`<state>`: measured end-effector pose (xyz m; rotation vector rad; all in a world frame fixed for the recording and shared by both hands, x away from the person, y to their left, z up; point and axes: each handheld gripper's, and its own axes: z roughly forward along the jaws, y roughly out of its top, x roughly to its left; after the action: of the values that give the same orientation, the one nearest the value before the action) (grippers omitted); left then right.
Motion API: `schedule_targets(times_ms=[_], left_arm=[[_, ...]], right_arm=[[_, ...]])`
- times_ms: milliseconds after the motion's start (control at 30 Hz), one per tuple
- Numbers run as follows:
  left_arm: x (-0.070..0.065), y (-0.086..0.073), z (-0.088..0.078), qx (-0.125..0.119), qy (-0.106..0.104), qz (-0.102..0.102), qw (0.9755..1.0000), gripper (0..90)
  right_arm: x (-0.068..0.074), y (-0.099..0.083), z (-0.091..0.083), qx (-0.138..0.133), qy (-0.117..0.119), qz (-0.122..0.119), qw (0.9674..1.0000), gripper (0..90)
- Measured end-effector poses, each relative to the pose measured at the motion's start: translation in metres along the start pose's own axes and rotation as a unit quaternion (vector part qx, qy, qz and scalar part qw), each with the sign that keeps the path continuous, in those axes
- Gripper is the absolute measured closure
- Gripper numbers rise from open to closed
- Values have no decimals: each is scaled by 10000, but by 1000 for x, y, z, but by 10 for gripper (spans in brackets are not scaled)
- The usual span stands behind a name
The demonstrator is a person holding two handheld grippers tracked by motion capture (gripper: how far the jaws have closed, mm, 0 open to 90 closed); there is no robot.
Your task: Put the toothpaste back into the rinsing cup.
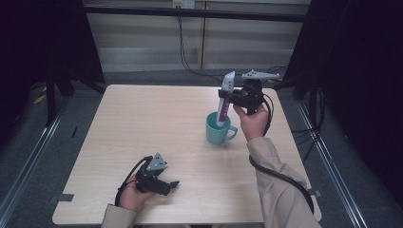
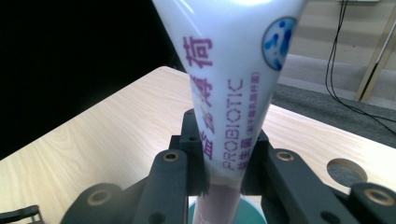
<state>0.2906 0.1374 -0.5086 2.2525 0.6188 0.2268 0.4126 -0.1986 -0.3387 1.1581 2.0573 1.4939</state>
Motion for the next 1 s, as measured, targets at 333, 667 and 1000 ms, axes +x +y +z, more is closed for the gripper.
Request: schedule_targets(times_ms=[333, 667, 1000], left_arm=[[0, 0, 0, -10, -15, 5, 10000, 142], [0, 0, 0, 2, -21, -16, 10000, 143], [0, 0, -1, 18, -21, 7, 10000, 143]], right_arm=[[-3, -11, 12, 64, -105, -21, 9999, 758], [-3, -34, 19, 110, -211, -25, 9997, 756], [-4, -55, 24, 191, -274, -16, 9994, 753]])
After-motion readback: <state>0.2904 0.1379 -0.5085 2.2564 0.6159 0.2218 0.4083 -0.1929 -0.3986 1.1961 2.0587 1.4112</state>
